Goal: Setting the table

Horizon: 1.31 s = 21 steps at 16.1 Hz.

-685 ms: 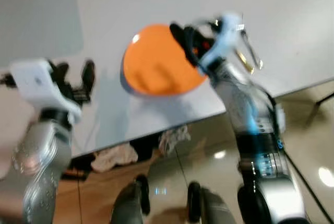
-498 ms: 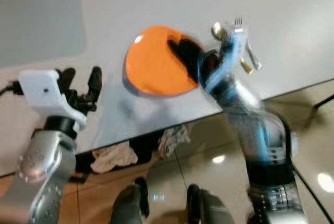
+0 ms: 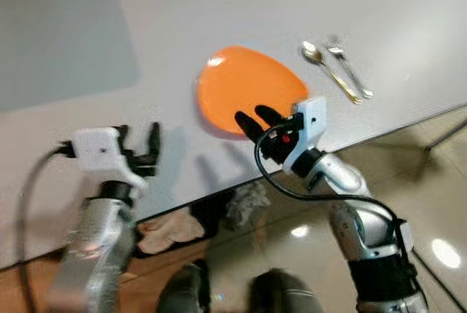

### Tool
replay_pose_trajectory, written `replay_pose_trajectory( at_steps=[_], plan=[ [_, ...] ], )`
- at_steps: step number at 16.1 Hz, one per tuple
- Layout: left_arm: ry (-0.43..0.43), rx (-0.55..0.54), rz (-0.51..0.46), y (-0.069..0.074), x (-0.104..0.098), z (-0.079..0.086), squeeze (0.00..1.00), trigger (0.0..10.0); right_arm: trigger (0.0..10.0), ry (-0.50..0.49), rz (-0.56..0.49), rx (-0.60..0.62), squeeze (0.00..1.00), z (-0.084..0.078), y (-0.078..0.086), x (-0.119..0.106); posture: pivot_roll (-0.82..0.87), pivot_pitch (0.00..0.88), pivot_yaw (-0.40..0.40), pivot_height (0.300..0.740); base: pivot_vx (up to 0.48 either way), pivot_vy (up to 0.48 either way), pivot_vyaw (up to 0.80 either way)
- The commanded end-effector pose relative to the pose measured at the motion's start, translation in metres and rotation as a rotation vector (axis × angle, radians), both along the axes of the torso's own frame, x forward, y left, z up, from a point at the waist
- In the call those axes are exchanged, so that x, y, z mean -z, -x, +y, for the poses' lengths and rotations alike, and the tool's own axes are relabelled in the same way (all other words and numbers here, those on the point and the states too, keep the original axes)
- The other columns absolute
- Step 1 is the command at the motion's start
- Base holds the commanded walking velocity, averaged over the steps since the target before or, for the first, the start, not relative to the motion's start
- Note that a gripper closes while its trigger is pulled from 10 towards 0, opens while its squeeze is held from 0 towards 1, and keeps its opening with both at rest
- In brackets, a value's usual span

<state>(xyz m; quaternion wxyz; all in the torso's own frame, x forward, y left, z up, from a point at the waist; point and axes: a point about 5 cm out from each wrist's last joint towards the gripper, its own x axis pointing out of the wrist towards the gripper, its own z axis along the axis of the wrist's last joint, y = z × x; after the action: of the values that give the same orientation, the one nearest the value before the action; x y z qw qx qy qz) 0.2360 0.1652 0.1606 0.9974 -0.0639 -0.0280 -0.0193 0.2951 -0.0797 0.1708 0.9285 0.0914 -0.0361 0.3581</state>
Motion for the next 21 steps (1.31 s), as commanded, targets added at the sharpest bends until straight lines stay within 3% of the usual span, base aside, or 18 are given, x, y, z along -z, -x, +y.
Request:
replay_pose_trajectory(
  at_steps=[1, 3, 6, 7, 9, 10, 13, 21],
  plan=[
    [-0.018, 0.053, 0.002, 0.001, 0.004, -0.010, 0.00, 10.0, 10.0, -0.032, -0.007, -0.077, 0.00, 0.005, 0.005, -0.001, -0.04, 0.138, -0.028, 0.740, 0.000, 0.472, 0.77],
    [-0.060, 0.094, -0.018, -0.001, 0.004, -0.016, 0.00, 10.0, 10.0, -0.007, 0.018, -0.055, 0.00, 0.007, 0.003, 0.002, -0.03, 0.134, -0.027, 0.740, 0.000, 0.472, 0.30],
    [-0.073, 0.125, -0.036, -0.002, 0.004, -0.020, 0.00, 10.0, 10.0, -0.019, -0.027, -0.109, 0.00, 0.011, 0.005, -0.001, -0.04, 0.129, -0.021, 0.740, 0.000, 0.472, 0.53],
    [-0.075, 0.135, -0.044, -0.003, 0.003, -0.021, 0.00, 10.0, 10.0, 0.023, -0.036, -0.099, 0.00, 0.010, 0.004, -0.001, -0.04, 0.127, -0.022, 0.740, 0.000, 0.472, 0.80],
    [-0.076, 0.148, -0.057, -0.006, 0.001, -0.022, 0.00, 10.0, 10.0, -0.012, -0.037, -0.128, 0.00, 0.011, 0.005, -0.002, -0.04, 0.127, -0.020, 0.740, 0.000, 0.471, 0.80],
    [-0.085, 0.166, -0.061, -0.007, 0.001, -0.024, 0.00, 10.0, 10.0, 0.027, -0.006, -0.098, 0.00, 0.012, 0.003, 0.003, -0.04, 0.125, -0.020, 0.740, 0.000, 0.472, 0.00],
    [-0.085, 0.236, -0.066, -0.005, 0.000, -0.030, 0.00, 10.0, 10.0, -0.012, -0.001, -0.101, 0.00, 0.010, 0.003, 0.003, -0.04, 0.125, -0.017, 0.740, 0.000, 0.472, 0.00],
    [-0.108, 0.225, -0.087, -0.012, -0.007, -0.022, 0.00, 10.0, 10.0, -0.024, -0.012, -0.102, 0.00, 0.008, 0.007, 0.003, -0.04, 0.130, -0.009, 0.740, 0.000, 0.469, 0.00]
  ],
)
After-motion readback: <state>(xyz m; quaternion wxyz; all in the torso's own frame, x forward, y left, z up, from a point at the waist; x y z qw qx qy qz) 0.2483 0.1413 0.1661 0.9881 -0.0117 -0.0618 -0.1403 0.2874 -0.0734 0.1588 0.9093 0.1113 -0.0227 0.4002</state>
